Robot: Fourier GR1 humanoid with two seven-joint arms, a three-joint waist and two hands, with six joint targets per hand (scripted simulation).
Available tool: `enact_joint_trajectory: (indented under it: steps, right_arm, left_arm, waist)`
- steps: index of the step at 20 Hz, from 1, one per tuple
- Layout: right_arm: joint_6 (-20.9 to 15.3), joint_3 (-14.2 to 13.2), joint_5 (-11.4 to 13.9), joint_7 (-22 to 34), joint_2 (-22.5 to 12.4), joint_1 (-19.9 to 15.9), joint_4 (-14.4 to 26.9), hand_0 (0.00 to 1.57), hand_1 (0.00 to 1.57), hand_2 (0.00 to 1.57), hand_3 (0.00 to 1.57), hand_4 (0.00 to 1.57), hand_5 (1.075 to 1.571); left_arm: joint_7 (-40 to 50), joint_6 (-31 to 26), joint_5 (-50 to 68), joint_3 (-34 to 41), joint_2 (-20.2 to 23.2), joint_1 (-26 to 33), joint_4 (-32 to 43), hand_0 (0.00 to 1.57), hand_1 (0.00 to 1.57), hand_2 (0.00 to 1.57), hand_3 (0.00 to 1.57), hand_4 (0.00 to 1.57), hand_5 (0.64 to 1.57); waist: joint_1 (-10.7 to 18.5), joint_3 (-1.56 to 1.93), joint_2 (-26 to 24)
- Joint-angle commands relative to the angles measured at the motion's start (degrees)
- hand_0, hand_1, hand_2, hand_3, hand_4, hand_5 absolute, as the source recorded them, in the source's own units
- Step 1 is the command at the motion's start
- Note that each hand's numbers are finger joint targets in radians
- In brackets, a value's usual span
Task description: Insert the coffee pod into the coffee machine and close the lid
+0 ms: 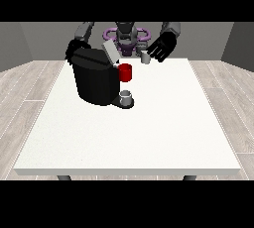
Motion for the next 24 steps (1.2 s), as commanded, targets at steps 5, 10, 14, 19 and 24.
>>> enact_joint_trajectory:
  steps: [5, 10, 14, 19, 24]
  right_arm:
    - [0.94, 0.94, 0.89, 0.43, -1.42, -1.59, -2.35, 0.0, 0.0, 0.0, 0.0, 0.51, 1.571]
    - [-1.02, 2.55, 1.5, 3.73, 0.47, -3.32, -6.39, 0.0, 0.0, 0.0, 0.0, 0.5, 1.571]
    - [-1.06, 0.82, 1.8, 0.65, -0.75, -2.22, -3.74, 0.0, 0.0, 0.0, 0.0, 0.52, 1.571]
    - [-0.95, 1.0, 1.75, 0.66, -0.69, -0.31, -4.68, 0.0, 0.0, 0.0, 0.0, 0.53, 1.571]
    - [-1.77, -1.78, 0.68, -0.08, -1.51, -1.89, -3.53, 0.0, 0.0, 0.0, 0.0, 0.51, 1.571]
  left_arm:
    - [2.98, 0.36, -0.09, 2.41, 2.05, -6.92, 1.0, 1.28, 1.28, 1.33, 1.27, 0.48, 1.571]
    - [2.04, -0.2, -0.35, 3.16, 3.61, -9.06, 2.82, 1.28, 1.28, 1.33, 1.26, 0.52, 1.571]
    - [4.75, -0.61, -1.55, 1.72, 1.78, -10.53, 1.85, 1.26, 1.26, 1.3, 1.24, 0.49, 1.571]
    - [2.91, -0.3, -1.48, 1.81, 0.73, -8.16, 2.88, 1.29, 1.29, 1.32, 1.22, 0.5, 1.571]
    - [2.94, -0.72, -1.46, 2.08, 0.55, -9.28, 2.57, 1.27, 1.27, 1.3, 1.22, 0.51, 1.571]
  waist:
    - [-4.34, 0.0, 3.45]
    - [-6.2, -0.01, 5.33]
    - [-5.24, 0.01, 4.58]
    - [-4.77, 0.01, 5.11]
    - [-3.79, 0.01, 6.15]
